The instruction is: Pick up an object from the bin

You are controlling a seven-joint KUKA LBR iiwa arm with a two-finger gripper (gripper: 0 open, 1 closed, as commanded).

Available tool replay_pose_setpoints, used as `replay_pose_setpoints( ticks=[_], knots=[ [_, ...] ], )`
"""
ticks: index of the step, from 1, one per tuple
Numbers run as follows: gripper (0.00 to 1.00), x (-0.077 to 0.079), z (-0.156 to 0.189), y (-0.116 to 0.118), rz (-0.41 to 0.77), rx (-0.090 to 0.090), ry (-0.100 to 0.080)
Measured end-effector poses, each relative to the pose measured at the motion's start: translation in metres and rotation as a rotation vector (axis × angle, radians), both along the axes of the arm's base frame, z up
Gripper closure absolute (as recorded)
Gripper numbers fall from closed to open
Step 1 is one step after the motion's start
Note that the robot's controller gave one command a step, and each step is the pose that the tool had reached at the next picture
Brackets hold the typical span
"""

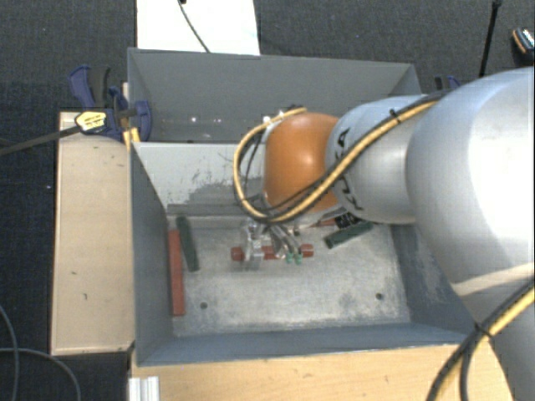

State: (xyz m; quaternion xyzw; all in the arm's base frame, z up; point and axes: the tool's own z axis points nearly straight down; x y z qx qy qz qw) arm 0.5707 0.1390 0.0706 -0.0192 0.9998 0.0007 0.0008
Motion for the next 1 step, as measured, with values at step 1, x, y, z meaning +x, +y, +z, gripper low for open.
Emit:
replay_pose_setpoints(
  ticks=[1],
  knots=[
    [1.0,0.0027,0.1543,-0.0071,0.347,-0.001,-0.009]
  ],
)
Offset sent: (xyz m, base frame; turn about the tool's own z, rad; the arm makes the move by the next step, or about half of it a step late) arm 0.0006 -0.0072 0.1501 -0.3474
